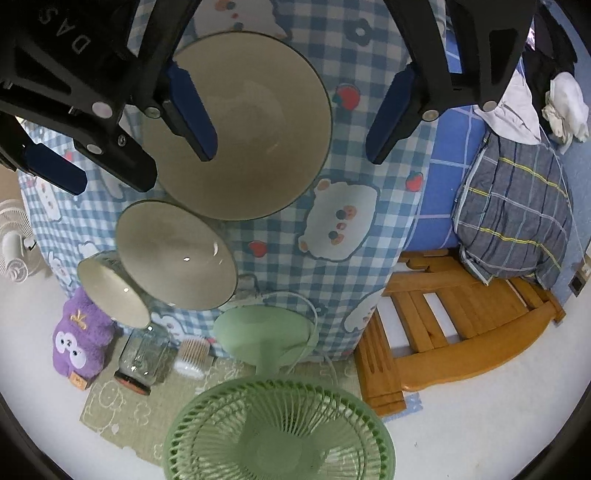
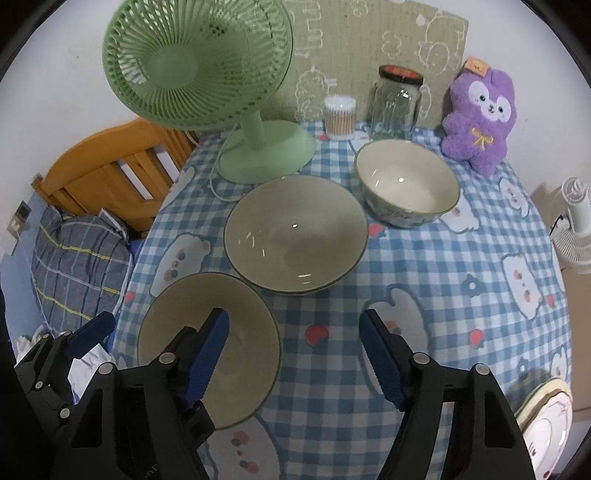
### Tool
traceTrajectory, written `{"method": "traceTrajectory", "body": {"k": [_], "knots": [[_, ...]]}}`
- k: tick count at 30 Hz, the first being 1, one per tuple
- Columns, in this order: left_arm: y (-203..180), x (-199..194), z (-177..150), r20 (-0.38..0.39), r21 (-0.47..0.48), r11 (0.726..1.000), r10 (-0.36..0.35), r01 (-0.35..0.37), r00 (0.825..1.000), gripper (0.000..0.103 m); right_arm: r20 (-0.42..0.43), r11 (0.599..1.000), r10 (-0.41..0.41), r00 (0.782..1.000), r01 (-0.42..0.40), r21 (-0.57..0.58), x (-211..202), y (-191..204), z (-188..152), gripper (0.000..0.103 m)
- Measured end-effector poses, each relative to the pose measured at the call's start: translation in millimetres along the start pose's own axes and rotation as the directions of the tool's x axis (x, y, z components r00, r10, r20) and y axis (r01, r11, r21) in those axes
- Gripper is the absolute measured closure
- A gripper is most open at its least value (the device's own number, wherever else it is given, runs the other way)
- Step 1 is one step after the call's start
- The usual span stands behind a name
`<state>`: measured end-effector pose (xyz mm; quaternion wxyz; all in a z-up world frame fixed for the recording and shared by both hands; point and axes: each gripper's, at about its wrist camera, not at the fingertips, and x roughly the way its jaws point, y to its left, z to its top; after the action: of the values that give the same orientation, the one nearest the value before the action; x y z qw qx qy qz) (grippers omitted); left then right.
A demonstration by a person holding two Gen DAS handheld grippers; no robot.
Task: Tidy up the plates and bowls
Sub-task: 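Move both grippers to the nearest green-rimmed bowl, then grasp the rim of the green-rimmed bowl with both grippers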
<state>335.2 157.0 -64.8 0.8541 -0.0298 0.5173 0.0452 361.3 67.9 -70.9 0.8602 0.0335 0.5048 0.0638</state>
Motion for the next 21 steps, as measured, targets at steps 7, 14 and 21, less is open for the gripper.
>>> {"method": "traceTrajectory", "body": {"k": [7, 14, 21], "knots": [[7, 23, -2, -0.050, 0.029, 1.000, -0.008, 0.010, 0.999, 0.036, -0.063, 1.000, 0.005, 0.998, -0.005, 0.004, 28, 8, -5, 0.045], [9, 36, -3, -0.079, 0.024, 0.999, -0.038, 0.040, 0.996, 0.055, -0.086, 1.000, -0.004, 0.996, 0.005, 0.011, 40, 9, -7, 0.058], [8, 41, -5, -0.093, 0.034, 0.998, -0.056, 0.060, 0.994, 0.067, -0.110, 1.000, 0.019, 0.994, -0.016, 0.025, 49, 11, -9, 0.074]]}}
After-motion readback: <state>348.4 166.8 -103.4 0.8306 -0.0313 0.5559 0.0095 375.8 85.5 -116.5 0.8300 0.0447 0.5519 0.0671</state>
